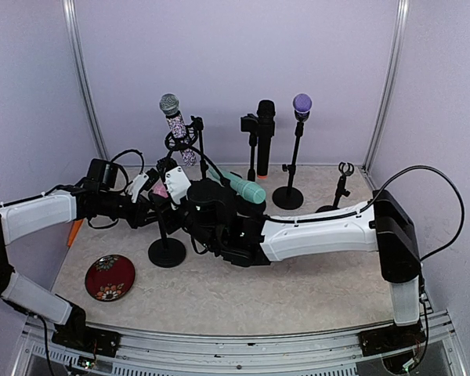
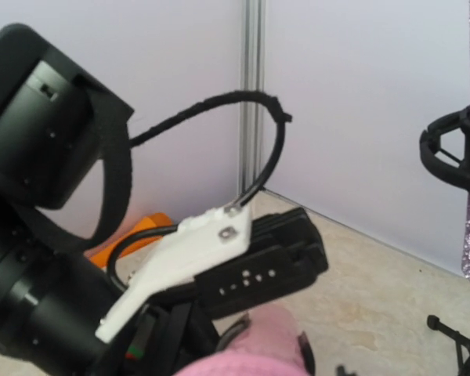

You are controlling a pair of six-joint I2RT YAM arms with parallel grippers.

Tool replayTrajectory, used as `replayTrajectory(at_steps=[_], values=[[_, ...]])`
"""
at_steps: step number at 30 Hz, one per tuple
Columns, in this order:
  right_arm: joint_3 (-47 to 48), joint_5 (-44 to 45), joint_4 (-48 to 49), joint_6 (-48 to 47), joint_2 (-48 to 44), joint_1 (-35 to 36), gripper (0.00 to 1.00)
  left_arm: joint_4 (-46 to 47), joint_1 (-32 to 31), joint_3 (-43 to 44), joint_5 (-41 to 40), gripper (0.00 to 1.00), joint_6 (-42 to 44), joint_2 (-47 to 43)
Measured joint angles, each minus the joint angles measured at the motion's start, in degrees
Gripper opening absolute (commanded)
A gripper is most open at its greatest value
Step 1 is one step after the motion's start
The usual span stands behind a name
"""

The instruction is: Remove the microphone from the stand

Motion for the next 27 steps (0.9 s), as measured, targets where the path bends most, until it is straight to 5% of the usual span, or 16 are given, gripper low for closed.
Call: replayTrajectory(at_steps=[27], values=[[-16.3, 6.3, 10.1, -13.6, -8.3, 5.2, 0.0, 4.3, -1.7, -2.5, 6.4, 0.0, 4.7, -0.9]])
